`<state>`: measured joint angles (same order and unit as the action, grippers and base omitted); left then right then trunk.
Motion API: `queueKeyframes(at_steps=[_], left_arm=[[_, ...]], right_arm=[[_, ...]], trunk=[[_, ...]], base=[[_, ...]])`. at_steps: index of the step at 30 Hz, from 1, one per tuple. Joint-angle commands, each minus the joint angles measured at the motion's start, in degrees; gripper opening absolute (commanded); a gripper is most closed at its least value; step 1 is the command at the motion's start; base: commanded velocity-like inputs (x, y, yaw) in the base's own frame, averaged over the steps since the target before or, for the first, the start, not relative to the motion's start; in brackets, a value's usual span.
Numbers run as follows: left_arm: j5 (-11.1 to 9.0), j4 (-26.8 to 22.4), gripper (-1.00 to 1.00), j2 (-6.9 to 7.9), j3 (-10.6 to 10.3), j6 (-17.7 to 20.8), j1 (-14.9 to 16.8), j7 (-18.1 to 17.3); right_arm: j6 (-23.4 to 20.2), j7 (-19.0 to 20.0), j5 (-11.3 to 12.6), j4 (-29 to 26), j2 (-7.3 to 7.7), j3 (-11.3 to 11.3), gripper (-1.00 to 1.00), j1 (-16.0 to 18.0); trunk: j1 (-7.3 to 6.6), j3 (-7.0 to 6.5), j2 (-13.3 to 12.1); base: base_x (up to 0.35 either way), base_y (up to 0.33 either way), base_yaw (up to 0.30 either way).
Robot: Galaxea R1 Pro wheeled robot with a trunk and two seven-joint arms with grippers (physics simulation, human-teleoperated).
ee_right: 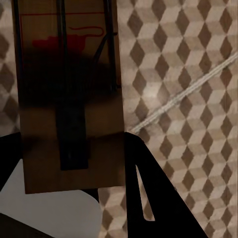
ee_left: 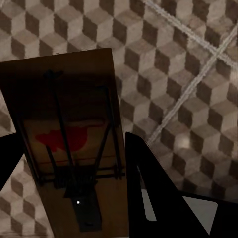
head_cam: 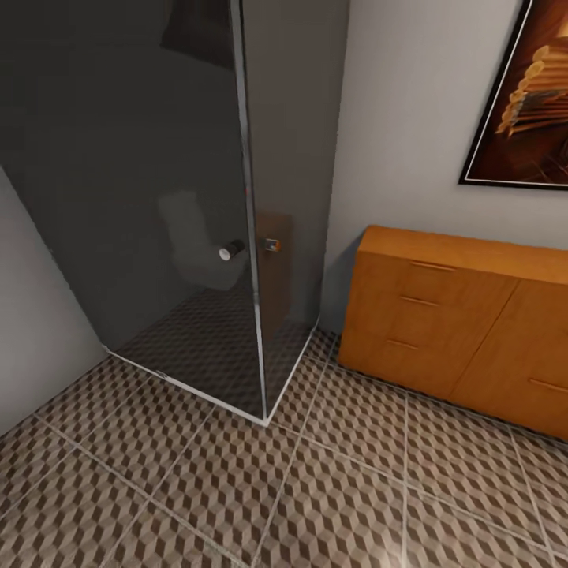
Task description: Take the four mousetraps from the cabinet in the bathroom and place them on the bathroom floor. Make sure all four end up on the same floor surface, and ensure that at least two of them are either under or directly next to the same bathroom sink.
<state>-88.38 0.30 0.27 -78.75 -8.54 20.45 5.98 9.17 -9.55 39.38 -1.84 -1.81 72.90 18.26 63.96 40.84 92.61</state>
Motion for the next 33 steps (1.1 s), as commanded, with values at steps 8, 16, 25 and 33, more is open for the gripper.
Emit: queueKeyframes(at_steps=[8,16,25,33], left_arm=[[-0.12,-0.04,-1.0,0.0,-0.49,-0.07,0.01,0.26],[-0.44,0.14,-1.0,0.16,-0.4,-0.07,0.0,0.56],[-8.35,0.34,-1.0,2.64,-0.31,-0.07,0.01,0.7],[-10.51,0.24,-1.0,2.77,-0.41,-0.12,0.01,0.66]], right_arm=[[0.15,-0.12,0.61,-0.01,-0.03,0.49,-1.0,0.02],[0.15,-0.12,0.61,-0.01,-0.04,0.49,-1.0,0.01],[0.24,-0.61,1.03,-0.01,0.26,-0.35,-1.0,0.02],[3.4,-0.71,7.26,1.03,0.39,-7.77,-1.0,0.02]], trunk=[[-0.01,0.05,0.02],[-0.01,0.05,0.02],[-0.01,0.05,0.02],[-0.01,0.05,0.02]], base=[[0.0,0.0,0.291],[0.0,0.0,0.291],[0.0,0.0,0.293],[0.0,0.0,0.296]])
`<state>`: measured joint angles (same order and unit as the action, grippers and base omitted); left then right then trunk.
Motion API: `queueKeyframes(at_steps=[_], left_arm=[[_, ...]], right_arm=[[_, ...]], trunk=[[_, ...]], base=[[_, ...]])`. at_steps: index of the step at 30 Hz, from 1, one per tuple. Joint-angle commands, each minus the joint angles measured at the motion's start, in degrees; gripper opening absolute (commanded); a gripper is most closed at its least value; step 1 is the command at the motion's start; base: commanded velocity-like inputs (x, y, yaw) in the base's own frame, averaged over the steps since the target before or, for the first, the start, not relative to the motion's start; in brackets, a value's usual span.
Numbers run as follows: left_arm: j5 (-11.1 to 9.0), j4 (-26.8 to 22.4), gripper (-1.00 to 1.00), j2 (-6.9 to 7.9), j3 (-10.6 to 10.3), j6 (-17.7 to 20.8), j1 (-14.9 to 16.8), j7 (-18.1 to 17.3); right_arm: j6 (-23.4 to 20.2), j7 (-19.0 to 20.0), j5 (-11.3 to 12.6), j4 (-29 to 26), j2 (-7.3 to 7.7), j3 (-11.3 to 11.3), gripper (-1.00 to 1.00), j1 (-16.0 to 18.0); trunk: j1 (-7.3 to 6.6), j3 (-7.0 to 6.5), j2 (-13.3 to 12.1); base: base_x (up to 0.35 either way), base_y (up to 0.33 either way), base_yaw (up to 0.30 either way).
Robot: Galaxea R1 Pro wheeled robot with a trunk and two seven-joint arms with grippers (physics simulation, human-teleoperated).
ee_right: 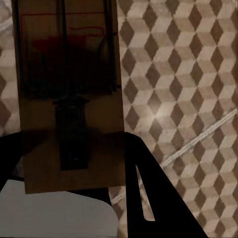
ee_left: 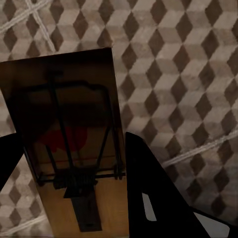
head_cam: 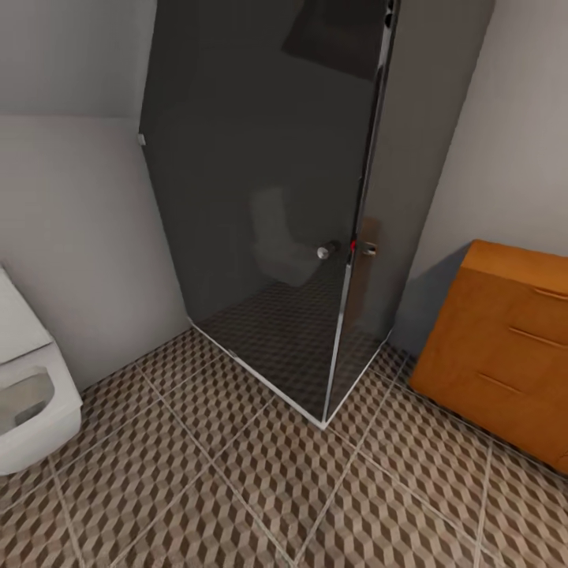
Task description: Take the four mousetraps from the cabinet in the bathroom and place them on the bathroom floor. Make sure all four end up on the same floor surface, and ensure that at least two of them are either under or directly next to the same bathroom sink.
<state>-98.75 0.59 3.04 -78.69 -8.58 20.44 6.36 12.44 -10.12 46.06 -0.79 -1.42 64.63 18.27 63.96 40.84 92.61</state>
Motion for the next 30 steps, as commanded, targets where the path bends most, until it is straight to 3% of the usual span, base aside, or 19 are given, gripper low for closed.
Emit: queueKeyframes(at_steps=[1,11,19,30], left_arm=[[-0.16,-0.06,-1.0,-0.01,-0.48,-0.07,0.03,0.28],[-0.06,-0.07,-1.0,-0.04,-0.5,-0.08,0.04,0.23],[0.04,-0.15,-1.0,-0.14,-0.58,-0.09,0.03,0.15],[-0.03,-0.24,-1.0,-0.22,-0.58,-0.05,0.03,0.06]], right_arm=[[0.31,-0.16,1.36,0.21,0.02,0.09,-1.0,0.01],[1.79,-1.62,6.37,1.12,1.01,-3.66,-1.0,0.01],[1.88,-1.67,6.76,1.14,1.01,-3.97,-1.0,0.01],[1.59,-1.1,6.16,1.02,0.79,-3.63,-1.0,-0.01]], trunk=[[-0.01,0.05,0.02],[-0.01,0.05,0.02],[-0.01,0.05,0.02],[-0.01,0.06,0.02]], base=[[0.0,0.0,0.296],[0.0,0.0,0.296],[0.0,0.0,0.268],[0.0,0.0,0.026]])
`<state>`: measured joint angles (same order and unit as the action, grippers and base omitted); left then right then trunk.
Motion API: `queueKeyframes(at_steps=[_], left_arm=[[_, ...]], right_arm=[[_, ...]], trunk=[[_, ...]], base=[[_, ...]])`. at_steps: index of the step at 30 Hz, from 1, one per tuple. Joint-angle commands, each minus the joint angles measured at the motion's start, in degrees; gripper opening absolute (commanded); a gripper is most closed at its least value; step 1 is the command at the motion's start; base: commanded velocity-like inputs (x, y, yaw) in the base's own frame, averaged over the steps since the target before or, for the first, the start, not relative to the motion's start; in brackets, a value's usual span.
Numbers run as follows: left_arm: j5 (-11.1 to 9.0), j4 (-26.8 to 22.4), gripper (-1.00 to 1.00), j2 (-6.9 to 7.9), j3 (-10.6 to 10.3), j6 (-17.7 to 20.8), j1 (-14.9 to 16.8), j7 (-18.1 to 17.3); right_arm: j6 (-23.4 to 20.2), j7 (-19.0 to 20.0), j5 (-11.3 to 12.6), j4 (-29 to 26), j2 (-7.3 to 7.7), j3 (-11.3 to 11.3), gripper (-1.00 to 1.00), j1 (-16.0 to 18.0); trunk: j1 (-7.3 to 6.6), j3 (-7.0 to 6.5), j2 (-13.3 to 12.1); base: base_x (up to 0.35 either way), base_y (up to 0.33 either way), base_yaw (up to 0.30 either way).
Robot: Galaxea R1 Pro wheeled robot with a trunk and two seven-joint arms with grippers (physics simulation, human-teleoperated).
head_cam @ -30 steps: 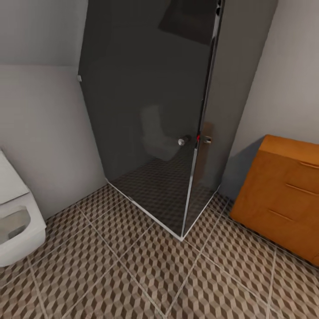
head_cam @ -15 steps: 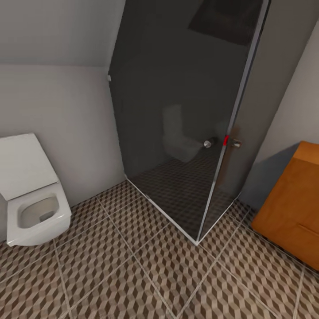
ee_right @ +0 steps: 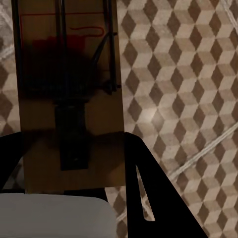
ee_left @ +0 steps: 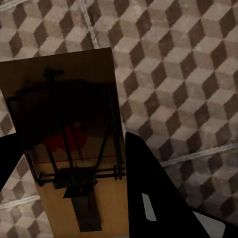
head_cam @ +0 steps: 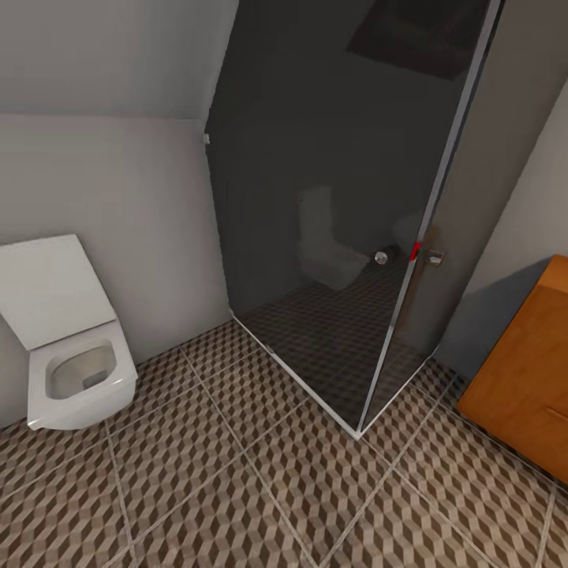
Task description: Take the four mousetraps from the cabinet in the bathroom and place them on the bathroom floor. Make sure all four end up on the same floor surface, and ensure that at least two of them are either under or directly next to the same bathroom sink.
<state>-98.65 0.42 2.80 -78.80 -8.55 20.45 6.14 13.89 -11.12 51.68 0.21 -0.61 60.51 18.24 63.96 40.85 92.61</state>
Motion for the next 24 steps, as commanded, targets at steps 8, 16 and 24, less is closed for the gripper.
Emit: queueKeyframes(at_steps=[8,16,24], left_arm=[[-0.14,-0.17,-1.0,0.07,-0.48,-0.07,0.0,0.28],[-0.14,-0.08,-1.0,0.1,-0.48,-0.07,0.0,0.28],[-0.2,-0.03,-1.0,0.16,-0.48,-0.07,0.01,0.28]], right_arm=[[0.32,-0.04,0.43,-0.32,-0.14,0.5,-1.0,0.04],[0.36,-0.15,0.51,-0.17,-0.26,0.49,-1.0,0.04],[0.27,-0.42,0.5,-0.05,-0.23,0.88,-1.0,0.04]], trunk=[[-0.01,0.05,0.02],[-0.01,0.01,0.02],[-0.01,0.01,0.02]], base=[[0.0,0.0,0.0],[0.0,0.0,0.199],[0.0,0.0,0.288]])
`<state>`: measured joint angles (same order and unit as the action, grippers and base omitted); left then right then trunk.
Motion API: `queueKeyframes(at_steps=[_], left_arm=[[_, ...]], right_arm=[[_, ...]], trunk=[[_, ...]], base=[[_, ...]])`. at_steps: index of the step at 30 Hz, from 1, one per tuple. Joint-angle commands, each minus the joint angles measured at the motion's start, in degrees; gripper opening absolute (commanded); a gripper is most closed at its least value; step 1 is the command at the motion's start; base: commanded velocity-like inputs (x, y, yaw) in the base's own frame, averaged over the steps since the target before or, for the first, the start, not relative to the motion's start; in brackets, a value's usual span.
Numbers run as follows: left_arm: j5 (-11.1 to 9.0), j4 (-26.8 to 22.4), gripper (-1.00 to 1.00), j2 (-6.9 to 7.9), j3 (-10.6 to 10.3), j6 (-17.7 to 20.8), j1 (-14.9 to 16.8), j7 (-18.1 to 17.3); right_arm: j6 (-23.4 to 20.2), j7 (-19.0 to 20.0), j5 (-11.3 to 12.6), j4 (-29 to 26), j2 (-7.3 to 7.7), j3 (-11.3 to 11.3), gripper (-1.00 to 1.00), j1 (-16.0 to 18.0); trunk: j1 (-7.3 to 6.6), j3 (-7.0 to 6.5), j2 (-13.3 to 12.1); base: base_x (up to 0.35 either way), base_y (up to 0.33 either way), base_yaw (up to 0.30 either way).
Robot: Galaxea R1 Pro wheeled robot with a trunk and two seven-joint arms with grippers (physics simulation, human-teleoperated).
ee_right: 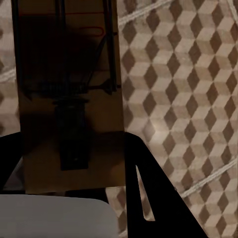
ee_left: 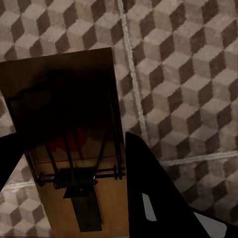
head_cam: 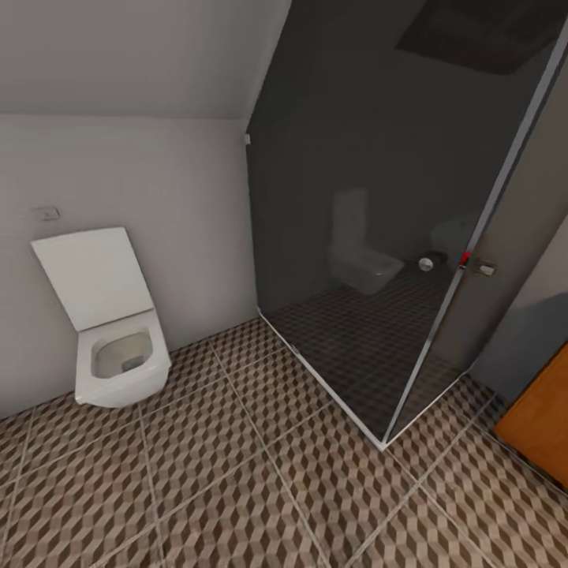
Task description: Take the four mousetraps from the cabinet in the bathroom and place them on the bathroom floor. Make sure all four end up on the same floor surface, and ensure that at least two of them are either under or directly next to the same bathroom sink.
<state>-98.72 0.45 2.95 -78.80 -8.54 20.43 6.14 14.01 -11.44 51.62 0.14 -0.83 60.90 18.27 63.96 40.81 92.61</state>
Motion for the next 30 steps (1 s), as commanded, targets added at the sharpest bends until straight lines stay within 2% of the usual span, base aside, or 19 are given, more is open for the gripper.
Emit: queueKeyframes(at_steps=[1,30], left_arm=[[-0.13,-0.04,-1.0,0.02,-0.48,-0.08,0.03,0.28],[-0.33,-0.01,-1.0,0.13,-0.41,-0.11,0.05,0.28]], right_arm=[[0.15,-0.12,0.53,0.02,-0.01,0.51,-1.0,0.01],[0.23,-0.3,0.5,0.12,0.0,0.54,-1.0,0.01]], trunk=[[-0.01,0.05,0.02],[-0.01,0.05,0.02]], base=[[0.0,0.0,0.291],[0.0,0.0,0.291]])
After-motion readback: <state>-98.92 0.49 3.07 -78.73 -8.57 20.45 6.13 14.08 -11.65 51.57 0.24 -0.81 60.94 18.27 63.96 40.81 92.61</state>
